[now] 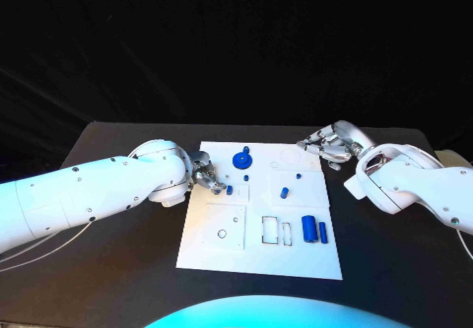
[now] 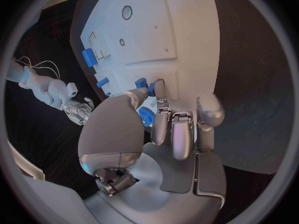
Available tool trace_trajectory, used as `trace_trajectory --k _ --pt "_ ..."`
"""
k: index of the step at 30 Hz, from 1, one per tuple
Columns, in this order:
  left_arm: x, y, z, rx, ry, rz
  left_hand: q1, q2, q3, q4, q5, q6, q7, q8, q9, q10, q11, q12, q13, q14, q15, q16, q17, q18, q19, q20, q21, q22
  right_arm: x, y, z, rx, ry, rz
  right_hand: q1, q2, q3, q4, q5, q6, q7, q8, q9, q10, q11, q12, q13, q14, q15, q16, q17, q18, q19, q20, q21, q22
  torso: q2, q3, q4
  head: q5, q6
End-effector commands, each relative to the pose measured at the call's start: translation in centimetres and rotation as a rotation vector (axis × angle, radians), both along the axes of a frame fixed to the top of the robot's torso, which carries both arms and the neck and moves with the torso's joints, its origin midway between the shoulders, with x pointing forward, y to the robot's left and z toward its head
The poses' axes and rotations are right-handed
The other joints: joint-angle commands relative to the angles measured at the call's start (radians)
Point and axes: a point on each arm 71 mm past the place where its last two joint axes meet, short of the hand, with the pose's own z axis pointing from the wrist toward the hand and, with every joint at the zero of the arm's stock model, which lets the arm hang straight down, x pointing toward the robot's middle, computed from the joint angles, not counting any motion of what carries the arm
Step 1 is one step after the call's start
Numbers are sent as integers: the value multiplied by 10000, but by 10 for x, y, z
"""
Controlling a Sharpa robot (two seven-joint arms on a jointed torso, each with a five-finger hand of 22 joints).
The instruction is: Assemble the parts on the task board
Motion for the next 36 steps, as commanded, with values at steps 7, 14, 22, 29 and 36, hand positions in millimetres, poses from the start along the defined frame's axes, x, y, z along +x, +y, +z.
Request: trace_trajectory --k 7,14,22,29,36 --pt "-2 2 -5 300 200 -62 1155 154 1040 -530 103 -123 70 -134 -3 -43 31 -33 202 991 -79 54 2432 -68 -2 28 17 -46 0 1 0 7 -66 82 -45 29 -62 -7 45 -21 -27 59 9 -52 19 -15 10 406 -77 4 11 99 10 -6 24 11 3 -2 6 -1 -24" --pt "-2 2 -5 314 224 -102 1165 -122 2100 -793 85 -138 137 -44 87 -33 95 -78 193 993 -4 57 2438 -71 -1 77 44 -9 0 1 0 -5 -66 88 -45 29 -62 -7 45 -21 -27 59 9 -52 19 -15 10 406 -77 4 11 99 10 -6 24 11 -5 1 2 9 -32" --pt "-3 3 -5 335 247 -123 1122 -182 2331 -895 77 -126 142 -3 121 -6 98 -67 221 999 -2 66 2459 -77 17 85 69 33 0 1 0 -13 -59 89 -45 29 -62 -7 45 -21 -27 59 9 -52 19 -15 10 406 -77 4 11 99 10 -6 24 11 -2 5 -4 25 -37" --pt "-4 3 -5 410 328 -221 1087 -238 2454 -971 71 -107 137 31 145 34 96 -33 276 1009 1 83 2499 -84 37 91 92 73 0 1 0 -21 -42 86 -45 29 -62 -7 45 -21 -27 59 9 -52 19 -15 10 406 -77 4 11 99 10 -6 24 11 -1 7 -4 23 -47" --pt "-5 4 -5 552 385 -308 1050 -308 2563 -1053 67 -74 128 64 166 109 90 46 395 1027 1 113 2569 -100 82 96 139 162 0 1 0 -30 -27 83 -45 51 -68 -11 50 -25 -27 59 10 -51 20 -13 8 407 -77 -2 4 100 10 -6 13 7 -1 5 5 31 -53"
